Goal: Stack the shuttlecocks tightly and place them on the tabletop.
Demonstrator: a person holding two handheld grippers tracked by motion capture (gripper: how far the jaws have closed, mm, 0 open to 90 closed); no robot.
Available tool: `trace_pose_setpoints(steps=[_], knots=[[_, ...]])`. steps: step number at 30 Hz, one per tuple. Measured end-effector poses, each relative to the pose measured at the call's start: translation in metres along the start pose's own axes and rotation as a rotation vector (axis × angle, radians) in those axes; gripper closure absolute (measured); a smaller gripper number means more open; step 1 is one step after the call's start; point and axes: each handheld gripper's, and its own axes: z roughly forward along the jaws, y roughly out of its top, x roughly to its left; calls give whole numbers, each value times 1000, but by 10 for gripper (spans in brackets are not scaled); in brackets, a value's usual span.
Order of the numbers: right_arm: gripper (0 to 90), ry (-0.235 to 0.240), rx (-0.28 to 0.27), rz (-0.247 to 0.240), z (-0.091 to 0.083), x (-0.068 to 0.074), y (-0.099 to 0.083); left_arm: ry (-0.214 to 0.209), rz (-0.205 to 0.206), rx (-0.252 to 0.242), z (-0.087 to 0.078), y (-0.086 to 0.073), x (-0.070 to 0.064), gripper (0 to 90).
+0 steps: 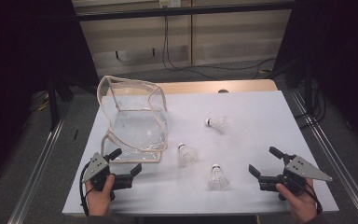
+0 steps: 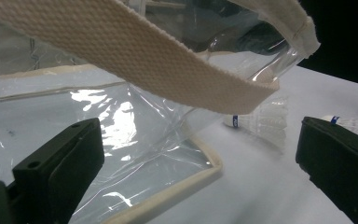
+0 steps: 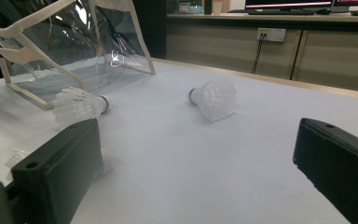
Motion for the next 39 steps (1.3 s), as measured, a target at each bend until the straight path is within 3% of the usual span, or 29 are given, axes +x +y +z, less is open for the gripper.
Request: trace_pose_setpoints(steps=[13,24,37,39], knots=[[4,12,-2,-6,0,1,0,-22,10,7,1,1,-4,11],[5,13,-7,-6,-2,0,1,-103,19,15,14,6,-23,12],[5,25,3,-2,-6,-1,-1,-121,5,28,25,8,-33,9],[5,25,9,-5,-6,-1,-1,-120,18,35,26,9,-34,7]])
